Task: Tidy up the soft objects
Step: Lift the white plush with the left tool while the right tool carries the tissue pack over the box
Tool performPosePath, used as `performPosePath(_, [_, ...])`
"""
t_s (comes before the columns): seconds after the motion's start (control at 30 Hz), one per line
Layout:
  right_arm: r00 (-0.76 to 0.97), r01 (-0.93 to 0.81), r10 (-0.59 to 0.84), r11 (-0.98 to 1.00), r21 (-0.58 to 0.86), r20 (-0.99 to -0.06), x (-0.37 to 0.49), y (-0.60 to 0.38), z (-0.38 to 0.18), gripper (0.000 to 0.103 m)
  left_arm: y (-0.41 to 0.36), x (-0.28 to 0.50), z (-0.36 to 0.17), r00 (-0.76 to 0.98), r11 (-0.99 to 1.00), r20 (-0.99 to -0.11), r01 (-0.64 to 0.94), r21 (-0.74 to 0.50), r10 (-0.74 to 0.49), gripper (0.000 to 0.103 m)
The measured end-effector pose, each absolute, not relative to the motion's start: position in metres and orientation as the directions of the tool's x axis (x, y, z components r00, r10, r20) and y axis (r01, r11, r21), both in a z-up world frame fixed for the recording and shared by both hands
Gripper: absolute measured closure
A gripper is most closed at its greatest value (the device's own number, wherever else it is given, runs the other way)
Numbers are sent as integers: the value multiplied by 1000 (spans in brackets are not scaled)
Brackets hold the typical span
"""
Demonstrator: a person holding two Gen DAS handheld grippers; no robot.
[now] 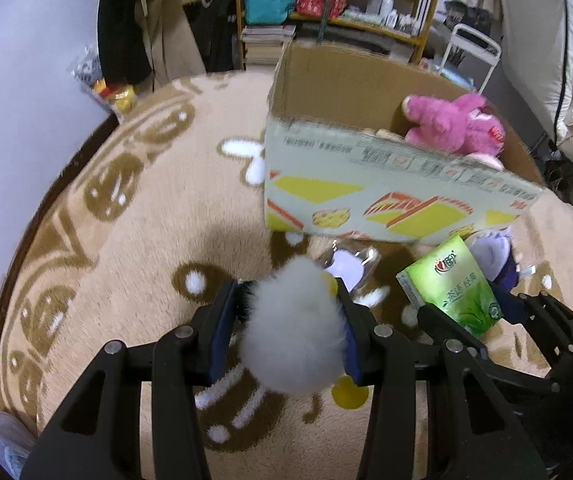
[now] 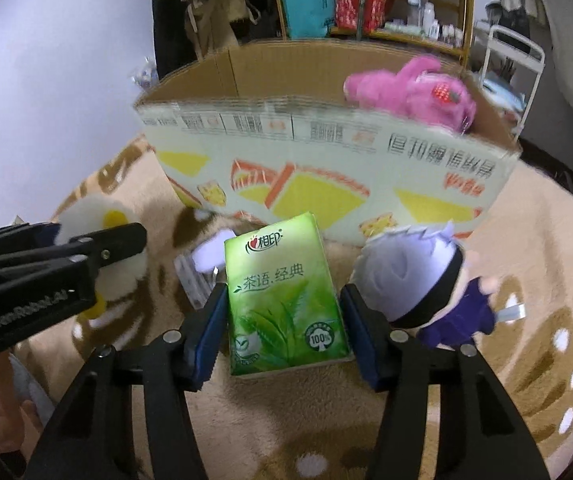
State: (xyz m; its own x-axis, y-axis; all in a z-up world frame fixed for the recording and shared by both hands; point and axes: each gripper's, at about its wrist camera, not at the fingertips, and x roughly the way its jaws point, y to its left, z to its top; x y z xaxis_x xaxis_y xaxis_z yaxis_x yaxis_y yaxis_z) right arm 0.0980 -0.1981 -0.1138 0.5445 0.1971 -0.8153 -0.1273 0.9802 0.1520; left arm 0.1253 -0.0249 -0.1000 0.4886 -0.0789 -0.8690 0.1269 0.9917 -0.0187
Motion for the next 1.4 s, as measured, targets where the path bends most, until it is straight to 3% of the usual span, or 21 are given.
performPosePath(0.4, [691, -98, 200, 978, 185, -694, 81, -214, -59, 44, -49, 93, -32, 738, 978, -667, 197, 75, -97, 59])
performPosePath(0.87, [811, -72, 185, 973, 218, -555, 90, -245, -12, 44, -66, 96, 5, 841, 968, -531, 205, 142, -101, 59])
performPosePath(1.4, [840, -132, 172, 985, 114, -514, 138, -241, 7, 44, -89, 154, 21, 870, 961, -482, 211, 177, -102, 59])
